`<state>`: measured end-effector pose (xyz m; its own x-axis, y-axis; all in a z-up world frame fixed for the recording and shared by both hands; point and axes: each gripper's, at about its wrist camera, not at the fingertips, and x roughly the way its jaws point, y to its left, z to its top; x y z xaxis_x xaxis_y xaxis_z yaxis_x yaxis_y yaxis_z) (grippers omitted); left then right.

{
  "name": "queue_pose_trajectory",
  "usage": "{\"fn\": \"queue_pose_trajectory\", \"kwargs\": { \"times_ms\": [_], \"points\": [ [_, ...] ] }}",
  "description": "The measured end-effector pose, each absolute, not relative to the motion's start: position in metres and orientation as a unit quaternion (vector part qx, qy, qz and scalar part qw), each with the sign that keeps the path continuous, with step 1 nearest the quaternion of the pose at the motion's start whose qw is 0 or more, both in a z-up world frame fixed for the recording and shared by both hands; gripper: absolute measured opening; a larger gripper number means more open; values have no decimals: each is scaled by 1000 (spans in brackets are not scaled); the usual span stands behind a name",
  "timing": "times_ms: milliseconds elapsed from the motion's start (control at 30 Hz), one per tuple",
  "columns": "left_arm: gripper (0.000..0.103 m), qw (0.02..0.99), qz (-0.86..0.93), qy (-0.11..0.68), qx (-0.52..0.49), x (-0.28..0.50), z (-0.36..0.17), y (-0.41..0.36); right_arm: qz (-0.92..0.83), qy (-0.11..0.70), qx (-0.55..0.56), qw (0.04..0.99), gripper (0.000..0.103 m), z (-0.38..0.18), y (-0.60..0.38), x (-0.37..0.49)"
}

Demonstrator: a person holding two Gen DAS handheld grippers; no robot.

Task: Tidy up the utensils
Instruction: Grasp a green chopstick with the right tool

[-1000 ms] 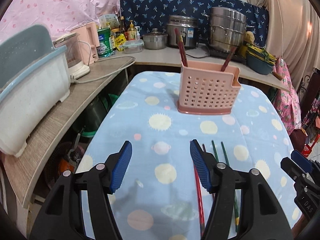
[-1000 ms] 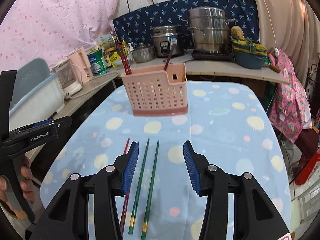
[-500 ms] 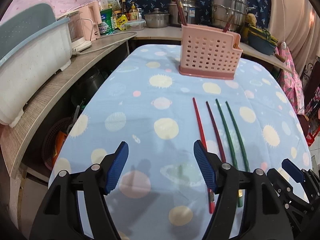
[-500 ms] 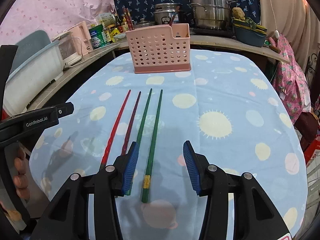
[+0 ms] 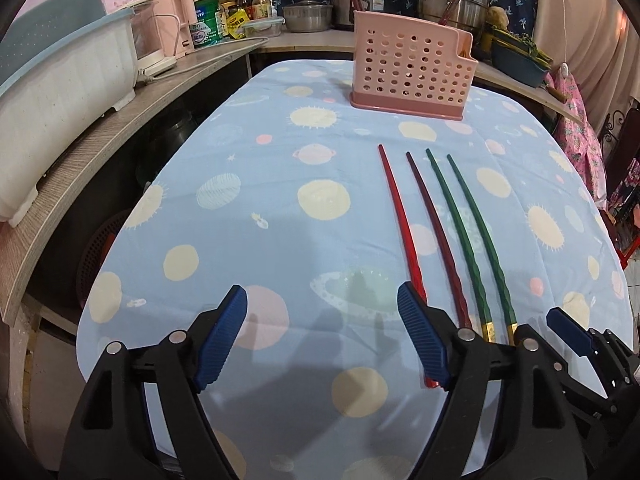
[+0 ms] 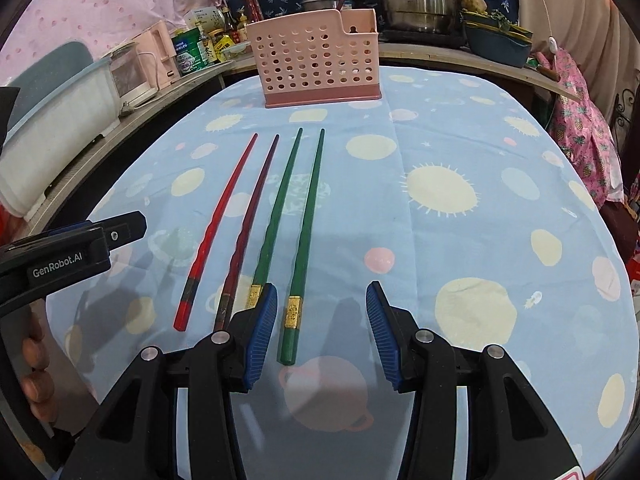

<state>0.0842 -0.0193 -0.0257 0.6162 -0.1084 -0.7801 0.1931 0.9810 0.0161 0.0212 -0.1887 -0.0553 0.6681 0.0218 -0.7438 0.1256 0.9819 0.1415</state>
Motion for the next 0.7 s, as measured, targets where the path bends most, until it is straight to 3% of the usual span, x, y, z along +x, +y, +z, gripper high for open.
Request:
{"fn": "queue_pose_trajectory", "kwargs": {
  "times_ms": [533, 700],
  "points": [
    [79, 890, -95, 442, 54, 76, -39, -25, -32, 413, 76, 907, 8, -67, -182, 21],
    [80, 889, -101, 444, 59, 72, -41, -30, -43, 411, 85, 906, 7, -67, -191, 18]
  ]
}}
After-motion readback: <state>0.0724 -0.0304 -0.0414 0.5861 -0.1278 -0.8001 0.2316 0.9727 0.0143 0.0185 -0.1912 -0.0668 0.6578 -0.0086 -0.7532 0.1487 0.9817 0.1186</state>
